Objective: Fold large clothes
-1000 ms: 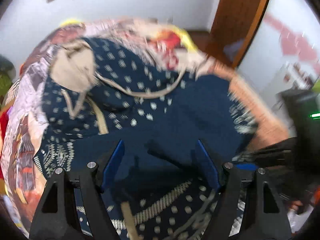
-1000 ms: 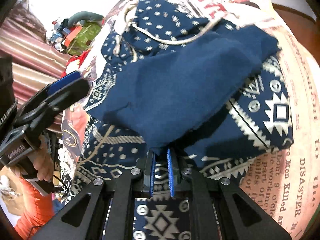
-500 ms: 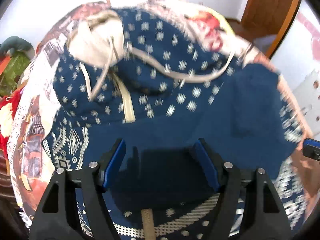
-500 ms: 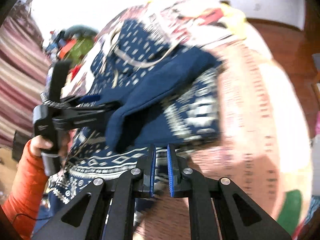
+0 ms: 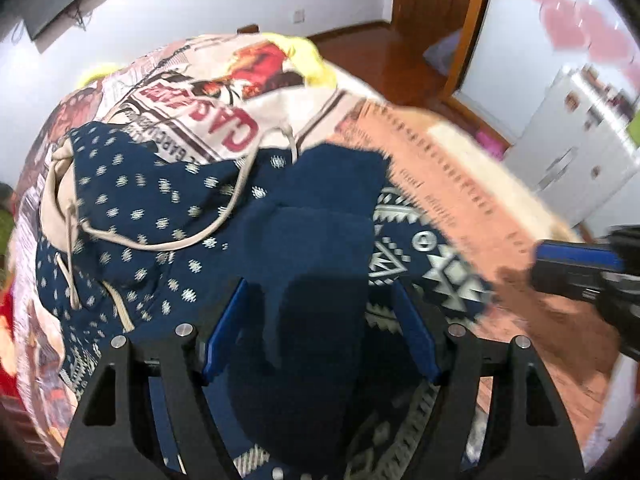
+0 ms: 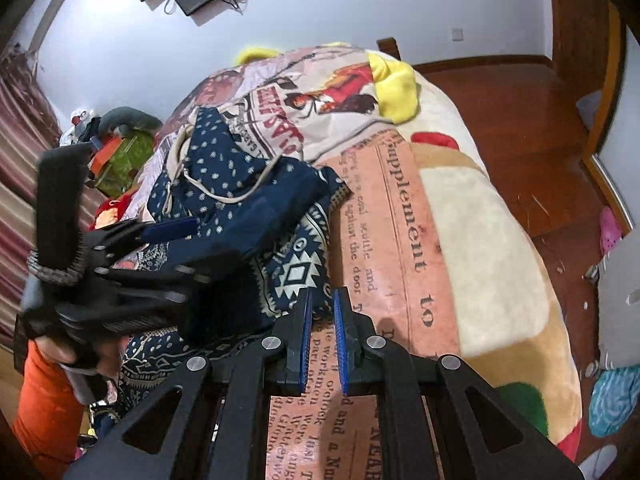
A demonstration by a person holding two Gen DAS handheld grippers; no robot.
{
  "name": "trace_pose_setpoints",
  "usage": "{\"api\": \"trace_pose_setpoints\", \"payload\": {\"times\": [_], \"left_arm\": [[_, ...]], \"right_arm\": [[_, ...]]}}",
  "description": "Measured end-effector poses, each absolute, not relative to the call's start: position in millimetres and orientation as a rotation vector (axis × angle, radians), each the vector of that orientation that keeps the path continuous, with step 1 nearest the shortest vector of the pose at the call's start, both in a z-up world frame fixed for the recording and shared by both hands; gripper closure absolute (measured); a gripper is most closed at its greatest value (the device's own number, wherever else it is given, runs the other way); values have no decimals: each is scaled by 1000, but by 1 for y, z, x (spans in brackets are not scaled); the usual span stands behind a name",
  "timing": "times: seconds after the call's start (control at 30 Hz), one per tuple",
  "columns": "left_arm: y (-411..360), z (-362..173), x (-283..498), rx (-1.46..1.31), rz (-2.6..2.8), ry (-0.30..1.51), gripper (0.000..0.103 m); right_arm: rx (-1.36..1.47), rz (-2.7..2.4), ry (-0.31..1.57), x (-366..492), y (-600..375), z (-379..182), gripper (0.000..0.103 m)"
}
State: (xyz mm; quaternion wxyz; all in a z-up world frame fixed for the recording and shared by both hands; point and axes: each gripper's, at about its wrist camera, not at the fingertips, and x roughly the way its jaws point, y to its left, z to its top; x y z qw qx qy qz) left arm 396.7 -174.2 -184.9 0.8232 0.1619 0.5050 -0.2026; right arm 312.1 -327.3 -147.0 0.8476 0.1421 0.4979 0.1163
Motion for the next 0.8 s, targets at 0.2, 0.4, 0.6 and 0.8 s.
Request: {"api": "trace_pose_setpoints", "payload": {"times": [0.2,0.4,0.6,0.8], "left_arm": [[-163,-184,403,352,-367,1004,94],[-95,-125,392,247,-310,841,97],[-7,-97,382,182,-173,765,97],[70,-145,373,76,-100,877,97]], "right_arm": [[268,249,1100,324,-318,-157,96],[211,278,1109,342,-297,-161,96],[120,336,1173,362,-255,-179,96],[26,371,1230,371,-218,-201,96]]}}
